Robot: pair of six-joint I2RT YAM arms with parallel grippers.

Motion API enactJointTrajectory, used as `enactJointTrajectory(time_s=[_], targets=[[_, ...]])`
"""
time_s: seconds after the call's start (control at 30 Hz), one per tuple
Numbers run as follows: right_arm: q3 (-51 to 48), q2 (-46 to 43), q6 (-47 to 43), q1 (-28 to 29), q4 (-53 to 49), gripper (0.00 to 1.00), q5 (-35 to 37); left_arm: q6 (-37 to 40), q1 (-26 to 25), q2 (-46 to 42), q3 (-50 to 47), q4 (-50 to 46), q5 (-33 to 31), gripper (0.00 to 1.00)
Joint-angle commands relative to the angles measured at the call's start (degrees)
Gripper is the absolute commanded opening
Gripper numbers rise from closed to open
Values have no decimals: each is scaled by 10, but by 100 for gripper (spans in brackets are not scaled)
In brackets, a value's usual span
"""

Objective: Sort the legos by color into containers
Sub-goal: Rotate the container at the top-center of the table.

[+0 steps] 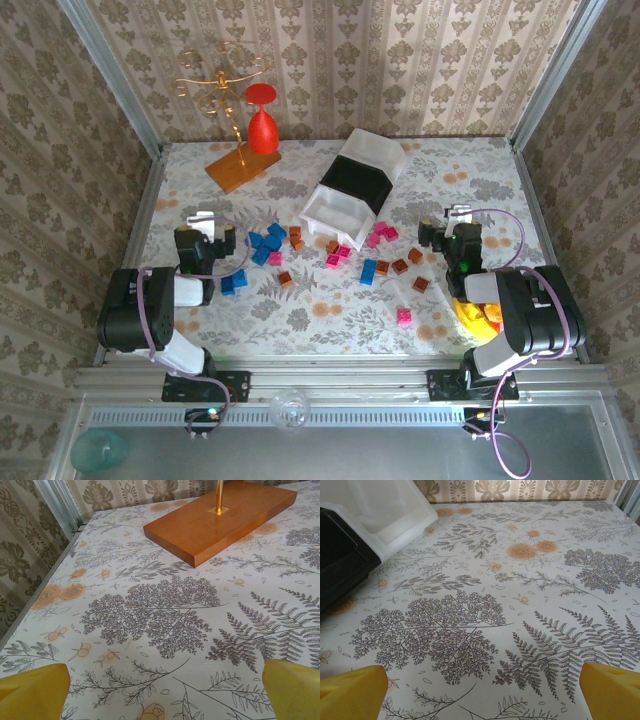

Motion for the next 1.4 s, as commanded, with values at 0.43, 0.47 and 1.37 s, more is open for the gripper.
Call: enactJointTrajectory(time_s=[0.43,0.47,1.37], targets=[[148,-247,122,49,-355,98,-98,-214,-8,-233,59,-236,48,100],[170,-227,97,81,-376,97,-86,-241,-11,-237,61,-237,71,100],[766,378,1,209,-775,59,-93,-290,-105,-255,78,-320,116,100]])
